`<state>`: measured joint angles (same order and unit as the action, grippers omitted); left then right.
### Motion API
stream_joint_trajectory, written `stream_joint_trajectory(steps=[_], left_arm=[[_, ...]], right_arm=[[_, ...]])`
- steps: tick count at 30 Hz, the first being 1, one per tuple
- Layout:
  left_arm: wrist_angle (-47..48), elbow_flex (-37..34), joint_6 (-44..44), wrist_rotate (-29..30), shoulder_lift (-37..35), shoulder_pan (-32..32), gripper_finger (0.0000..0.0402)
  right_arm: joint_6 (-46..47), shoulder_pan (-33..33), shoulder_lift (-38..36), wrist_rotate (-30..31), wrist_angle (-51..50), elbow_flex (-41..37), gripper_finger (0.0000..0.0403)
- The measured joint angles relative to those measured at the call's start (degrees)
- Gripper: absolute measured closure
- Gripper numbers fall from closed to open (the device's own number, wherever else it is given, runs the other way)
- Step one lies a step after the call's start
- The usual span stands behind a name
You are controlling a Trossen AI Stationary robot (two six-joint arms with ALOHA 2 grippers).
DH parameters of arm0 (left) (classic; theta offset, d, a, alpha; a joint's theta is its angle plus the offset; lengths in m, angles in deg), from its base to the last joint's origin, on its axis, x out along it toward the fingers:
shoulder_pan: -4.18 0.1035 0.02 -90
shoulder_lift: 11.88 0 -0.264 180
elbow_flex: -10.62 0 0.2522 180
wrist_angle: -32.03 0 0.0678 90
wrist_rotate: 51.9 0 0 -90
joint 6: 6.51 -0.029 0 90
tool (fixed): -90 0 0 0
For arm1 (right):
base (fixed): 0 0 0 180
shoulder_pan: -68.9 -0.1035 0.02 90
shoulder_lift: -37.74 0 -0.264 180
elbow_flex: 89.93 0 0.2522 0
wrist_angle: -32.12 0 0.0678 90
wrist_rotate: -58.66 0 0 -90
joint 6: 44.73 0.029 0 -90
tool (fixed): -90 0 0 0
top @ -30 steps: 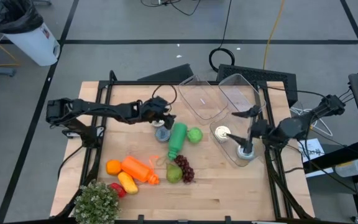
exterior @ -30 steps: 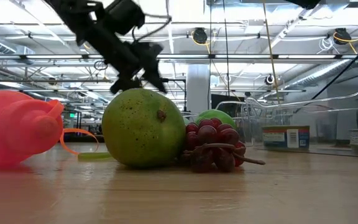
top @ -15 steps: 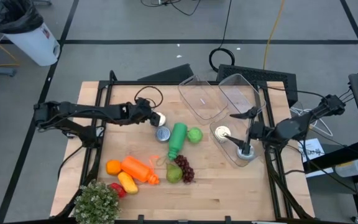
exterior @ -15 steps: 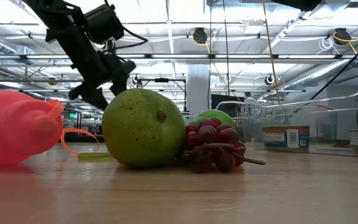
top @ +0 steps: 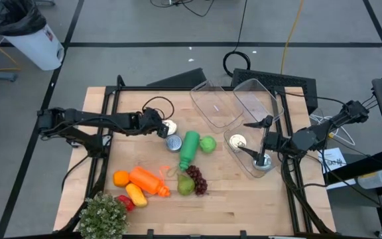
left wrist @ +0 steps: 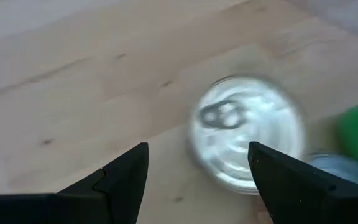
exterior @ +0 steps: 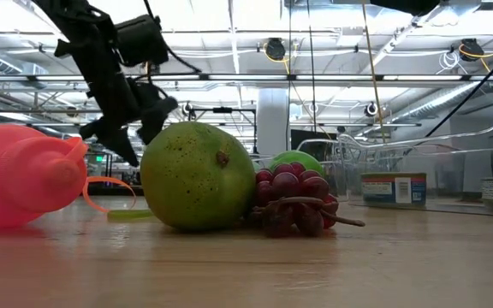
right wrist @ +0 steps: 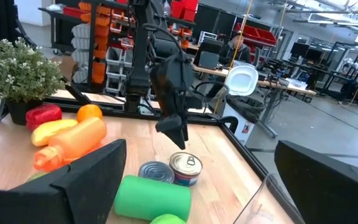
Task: Pick & Place Food Item
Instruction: Put the blue tuna can into the bottom transparent bin
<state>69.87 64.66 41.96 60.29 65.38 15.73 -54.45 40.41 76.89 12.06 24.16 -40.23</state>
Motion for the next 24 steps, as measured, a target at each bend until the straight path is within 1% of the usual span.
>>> stream_joint_trajectory(steps=[6, 11, 17, 24], left_arm=[[-1.79, -0.01, -0.85, 3.36, 4.79, 0.56, 0.0128], [-1.88, -0.01, -2.03, 3.57, 5.57, 2.07, 0.0128], [1.83, 0.06, -0.87, 4.03, 5.52, 3.64, 0.0128], [9.61, 0.22, 4.67, 4.86, 5.42, 4.72, 0.0128]], right_arm=[[-0.10, 0.02, -0.02, 0.02, 0.09, 0.00, 0.0009], [-0.09, 0.04, 0.04, 0.00, 0.13, -0.02, 0.0009], [-0.14, 0.07, 0.04, 0.02, 0.07, -0.02, 0.0009], [-0.15, 0.07, 0.04, 0.02, 0.02, -0.02, 0.0009]])
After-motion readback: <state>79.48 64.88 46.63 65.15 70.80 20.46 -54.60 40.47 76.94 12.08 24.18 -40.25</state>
